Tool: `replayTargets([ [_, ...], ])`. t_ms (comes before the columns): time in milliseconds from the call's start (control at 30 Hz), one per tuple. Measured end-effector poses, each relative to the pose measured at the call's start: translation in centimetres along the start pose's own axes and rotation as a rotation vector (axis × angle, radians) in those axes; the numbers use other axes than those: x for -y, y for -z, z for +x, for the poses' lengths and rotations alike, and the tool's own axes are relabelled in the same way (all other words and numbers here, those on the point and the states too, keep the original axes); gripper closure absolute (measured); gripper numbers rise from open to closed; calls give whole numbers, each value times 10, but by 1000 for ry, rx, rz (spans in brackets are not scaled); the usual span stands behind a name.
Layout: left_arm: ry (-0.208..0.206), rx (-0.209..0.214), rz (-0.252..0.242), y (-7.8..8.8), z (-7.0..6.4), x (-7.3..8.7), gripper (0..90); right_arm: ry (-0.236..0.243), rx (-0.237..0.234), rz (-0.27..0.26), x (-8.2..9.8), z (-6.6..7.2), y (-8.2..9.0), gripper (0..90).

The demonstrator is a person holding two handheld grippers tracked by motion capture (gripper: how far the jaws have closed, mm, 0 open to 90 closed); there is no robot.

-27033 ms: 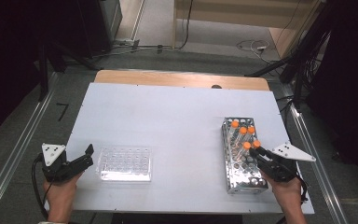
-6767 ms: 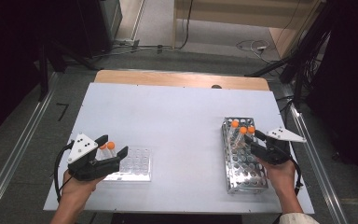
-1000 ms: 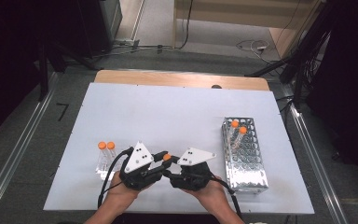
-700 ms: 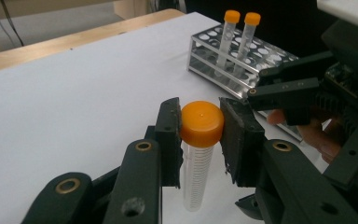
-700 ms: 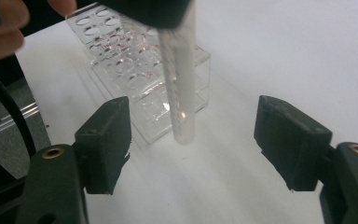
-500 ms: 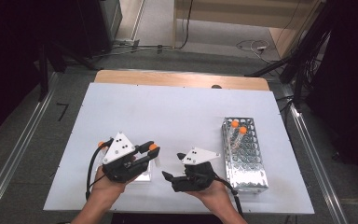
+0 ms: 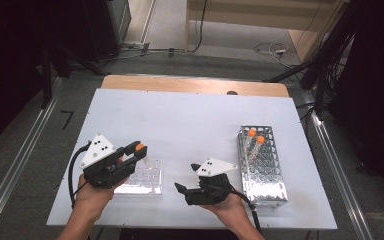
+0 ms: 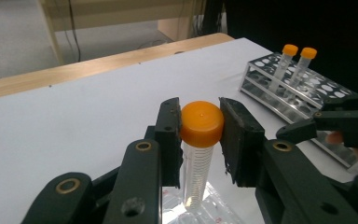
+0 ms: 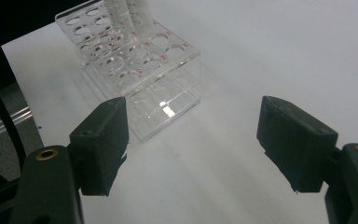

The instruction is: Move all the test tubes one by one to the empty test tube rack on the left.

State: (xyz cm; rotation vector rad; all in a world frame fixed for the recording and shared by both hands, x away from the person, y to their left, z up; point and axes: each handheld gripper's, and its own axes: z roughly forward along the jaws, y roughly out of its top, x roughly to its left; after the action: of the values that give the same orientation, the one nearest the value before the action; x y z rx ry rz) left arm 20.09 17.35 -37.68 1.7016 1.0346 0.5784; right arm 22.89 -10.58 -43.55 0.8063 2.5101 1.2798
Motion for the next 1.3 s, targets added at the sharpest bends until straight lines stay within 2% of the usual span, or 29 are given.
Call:
replayTargets([
  [367, 37, -72, -2, 8, 21, 6, 701, -5, 7, -4, 1, -1, 1, 236],
  [533, 40, -88, -1, 12, 27, 7, 701, -4, 4, -2, 1, 0, 0, 236],
  [667, 38, -116, 4, 13, 32, 10, 701, -4, 6, -4, 1, 0, 0, 236],
  [867, 25, -127, 18, 10, 30, 13, 701, -12, 8, -8, 1, -1, 1, 237],
  [967, 3, -135, 39, 6, 28, 16, 701, -11, 9, -7, 1, -1, 1, 237],
  [1300, -7, -137, 90, -1, 28, 29, 698, -11, 10, -8, 1, -1, 2, 238],
])
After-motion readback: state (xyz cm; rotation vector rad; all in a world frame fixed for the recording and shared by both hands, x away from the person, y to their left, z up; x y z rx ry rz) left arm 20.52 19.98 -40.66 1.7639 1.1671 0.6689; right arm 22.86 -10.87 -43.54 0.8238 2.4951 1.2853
